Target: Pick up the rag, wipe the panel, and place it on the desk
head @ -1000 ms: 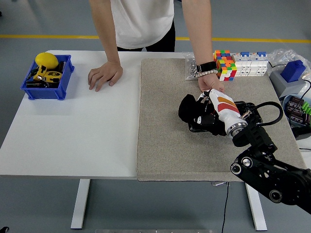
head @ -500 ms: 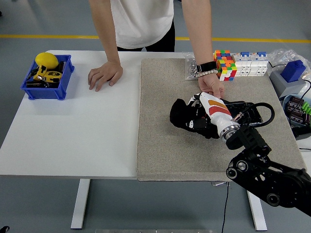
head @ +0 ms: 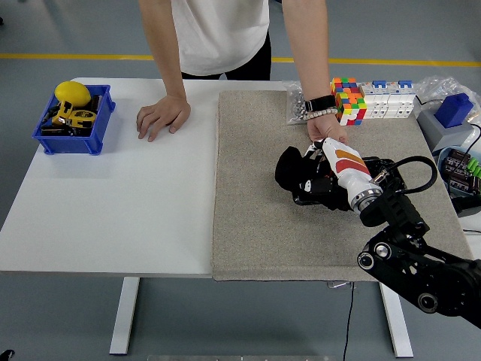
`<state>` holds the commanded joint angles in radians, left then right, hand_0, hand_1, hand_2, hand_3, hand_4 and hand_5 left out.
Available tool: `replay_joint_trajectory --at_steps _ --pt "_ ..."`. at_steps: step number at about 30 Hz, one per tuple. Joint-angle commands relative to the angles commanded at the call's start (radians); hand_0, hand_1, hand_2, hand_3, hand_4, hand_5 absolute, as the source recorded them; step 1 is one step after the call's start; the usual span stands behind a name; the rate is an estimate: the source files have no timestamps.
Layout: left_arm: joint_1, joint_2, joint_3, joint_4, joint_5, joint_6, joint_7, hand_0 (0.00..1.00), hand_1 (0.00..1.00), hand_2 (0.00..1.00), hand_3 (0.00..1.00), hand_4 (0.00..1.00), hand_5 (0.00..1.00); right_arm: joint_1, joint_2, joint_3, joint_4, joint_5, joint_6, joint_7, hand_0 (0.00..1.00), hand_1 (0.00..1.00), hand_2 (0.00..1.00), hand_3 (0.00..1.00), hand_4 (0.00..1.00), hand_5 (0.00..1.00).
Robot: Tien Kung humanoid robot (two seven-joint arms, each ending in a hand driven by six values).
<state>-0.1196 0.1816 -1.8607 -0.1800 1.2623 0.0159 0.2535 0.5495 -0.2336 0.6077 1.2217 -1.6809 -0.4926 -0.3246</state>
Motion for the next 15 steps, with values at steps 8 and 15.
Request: replay_joint_trajectory --at_steps 8,15 --pt "0.002 -0.001 -0.001 0.000 0.000 -0.001 -0.001 0.686 0.728 0.731 0.604 0.670 0.618 -0.016 -0.026 0.054 -0.033 0.002 -0.001 0.002 0.161 0.270 0.320 0.375 0.890 0.002" --pt "0.001 -0.002 -0.002 0.000 0.000 -0.002 -0.002 0.687 0.729 0.731 0.604 0.670 0.620 -0.033 -0.052 0.113 -0.065 -0.004 -0.001 0.002 0.161 0.269 0.320 0.374 0.889 0.002"
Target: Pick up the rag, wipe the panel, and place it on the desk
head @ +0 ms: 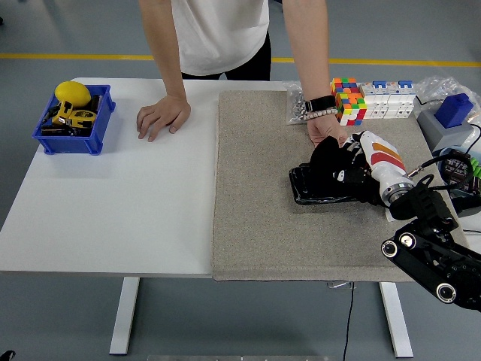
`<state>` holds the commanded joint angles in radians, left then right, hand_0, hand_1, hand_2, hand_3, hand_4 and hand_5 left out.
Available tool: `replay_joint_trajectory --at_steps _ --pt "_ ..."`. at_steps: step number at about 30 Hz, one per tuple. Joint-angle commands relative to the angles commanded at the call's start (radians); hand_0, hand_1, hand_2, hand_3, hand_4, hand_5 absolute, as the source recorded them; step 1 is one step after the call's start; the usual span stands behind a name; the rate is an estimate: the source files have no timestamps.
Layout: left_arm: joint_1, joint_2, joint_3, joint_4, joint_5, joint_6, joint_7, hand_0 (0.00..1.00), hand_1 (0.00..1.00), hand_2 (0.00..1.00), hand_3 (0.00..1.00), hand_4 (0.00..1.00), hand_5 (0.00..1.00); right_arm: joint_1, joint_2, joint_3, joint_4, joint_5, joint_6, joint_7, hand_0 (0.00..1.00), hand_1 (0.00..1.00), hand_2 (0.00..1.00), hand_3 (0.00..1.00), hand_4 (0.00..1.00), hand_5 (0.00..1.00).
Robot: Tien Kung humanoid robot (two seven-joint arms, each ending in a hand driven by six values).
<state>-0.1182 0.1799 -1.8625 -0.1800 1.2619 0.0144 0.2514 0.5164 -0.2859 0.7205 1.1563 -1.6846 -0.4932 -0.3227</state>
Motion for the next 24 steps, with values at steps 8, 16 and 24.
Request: replay_joint_trajectory --at_steps 8,16,24 --pt "0.002 -0.001 -0.005 0.000 0.003 0.000 0.000 0.686 0.727 0.731 0.604 0.670 0.620 -0.014 -0.025 0.055 -0.020 -0.008 0.000 0.000 0.161 0.269 0.319 0.374 0.888 0.002" --pt "0.003 -0.002 -0.008 0.000 0.003 0.000 -0.001 0.686 0.728 0.731 0.604 0.670 0.618 -0.030 -0.049 0.116 -0.049 -0.015 -0.001 0.000 0.161 0.269 0.319 0.373 0.888 0.002" --pt "0.004 -0.003 -0.008 0.000 0.003 -0.001 -0.001 0.687 0.729 0.731 0.604 0.670 0.617 -0.047 -0.065 0.168 -0.071 -0.022 -0.001 -0.001 0.161 0.269 0.319 0.374 0.888 0.002"
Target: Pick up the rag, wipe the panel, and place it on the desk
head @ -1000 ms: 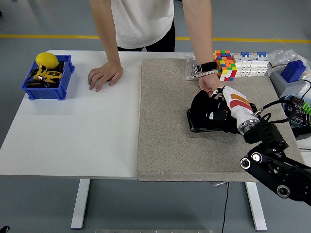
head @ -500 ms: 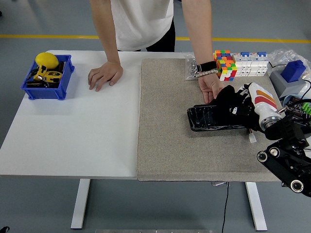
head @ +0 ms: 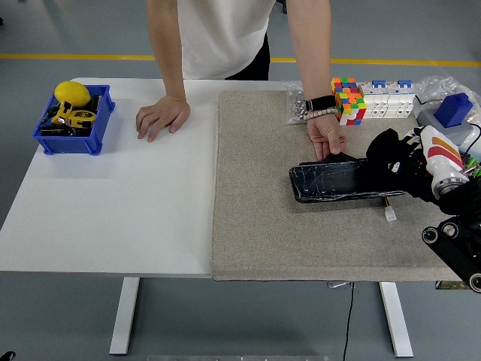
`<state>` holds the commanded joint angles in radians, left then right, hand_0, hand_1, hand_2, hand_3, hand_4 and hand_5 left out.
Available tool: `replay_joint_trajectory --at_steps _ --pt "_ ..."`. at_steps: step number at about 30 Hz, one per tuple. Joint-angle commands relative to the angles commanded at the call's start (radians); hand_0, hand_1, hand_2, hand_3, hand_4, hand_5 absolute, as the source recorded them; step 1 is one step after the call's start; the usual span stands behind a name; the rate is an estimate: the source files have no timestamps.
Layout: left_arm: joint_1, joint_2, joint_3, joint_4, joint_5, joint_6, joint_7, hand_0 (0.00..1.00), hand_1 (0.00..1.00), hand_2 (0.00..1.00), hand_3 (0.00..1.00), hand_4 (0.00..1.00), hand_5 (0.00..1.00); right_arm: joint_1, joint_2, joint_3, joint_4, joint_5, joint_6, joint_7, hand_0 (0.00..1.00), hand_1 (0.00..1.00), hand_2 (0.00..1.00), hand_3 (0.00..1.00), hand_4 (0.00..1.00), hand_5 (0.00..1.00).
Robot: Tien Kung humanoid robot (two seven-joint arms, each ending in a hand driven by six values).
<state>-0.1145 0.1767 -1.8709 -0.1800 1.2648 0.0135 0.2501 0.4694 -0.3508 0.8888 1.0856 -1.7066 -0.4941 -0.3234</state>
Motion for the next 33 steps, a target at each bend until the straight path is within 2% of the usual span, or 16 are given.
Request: replay_joint_trajectory --at_steps 13,33 --pt "0.004 0.001 0.005 0.000 -0.003 0.000 0.000 0.686 0.728 0.731 0.606 0.670 0.617 -0.025 -0.018 0.042 -0.020 -0.007 0.000 -0.001 0.161 0.269 0.319 0.374 0.888 0.002" --pt "0.003 0.002 0.004 0.000 0.002 0.000 0.000 0.687 0.728 0.732 0.604 0.671 0.616 -0.017 -0.007 0.048 -0.008 -0.010 0.001 -0.003 0.161 0.269 0.319 0.374 0.888 0.002"
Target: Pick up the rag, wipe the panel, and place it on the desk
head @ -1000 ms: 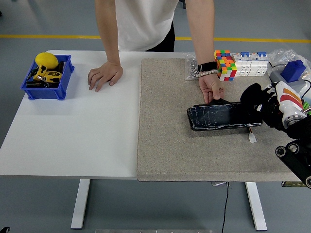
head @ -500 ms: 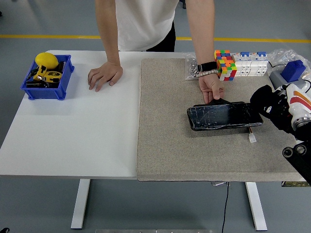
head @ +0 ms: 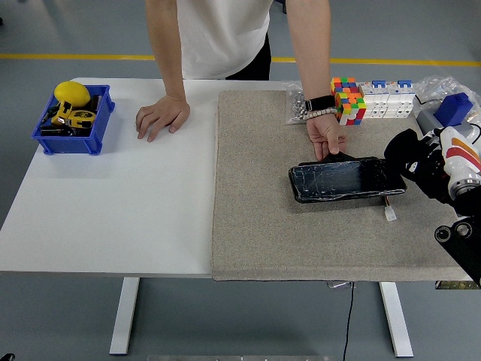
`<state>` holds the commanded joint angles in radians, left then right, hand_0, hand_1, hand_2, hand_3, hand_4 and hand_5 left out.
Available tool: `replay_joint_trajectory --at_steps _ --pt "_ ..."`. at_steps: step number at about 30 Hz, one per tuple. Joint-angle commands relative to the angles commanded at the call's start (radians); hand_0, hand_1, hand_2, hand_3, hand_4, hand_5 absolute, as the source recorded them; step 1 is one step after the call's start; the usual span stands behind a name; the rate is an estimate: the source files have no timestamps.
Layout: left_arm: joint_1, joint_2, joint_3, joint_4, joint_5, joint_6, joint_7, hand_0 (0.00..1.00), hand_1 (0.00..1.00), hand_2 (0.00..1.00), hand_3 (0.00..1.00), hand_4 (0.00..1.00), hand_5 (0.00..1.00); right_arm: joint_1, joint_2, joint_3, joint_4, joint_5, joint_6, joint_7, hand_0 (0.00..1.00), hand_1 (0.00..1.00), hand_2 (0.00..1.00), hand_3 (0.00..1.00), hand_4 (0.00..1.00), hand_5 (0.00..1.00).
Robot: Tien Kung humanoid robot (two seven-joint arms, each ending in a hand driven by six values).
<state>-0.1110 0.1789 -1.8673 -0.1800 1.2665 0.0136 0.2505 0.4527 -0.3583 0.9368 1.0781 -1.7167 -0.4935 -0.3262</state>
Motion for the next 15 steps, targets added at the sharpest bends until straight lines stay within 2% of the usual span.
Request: replay_joint_trajectory --at_steps 15 --pt "-0.002 -0.001 -0.004 0.000 0.002 0.000 0.000 0.688 0.728 0.731 0.604 0.671 0.616 0.008 0.033 -0.010 0.005 0.002 -0.001 -0.001 0.162 0.269 0.320 0.374 0.889 0.002"
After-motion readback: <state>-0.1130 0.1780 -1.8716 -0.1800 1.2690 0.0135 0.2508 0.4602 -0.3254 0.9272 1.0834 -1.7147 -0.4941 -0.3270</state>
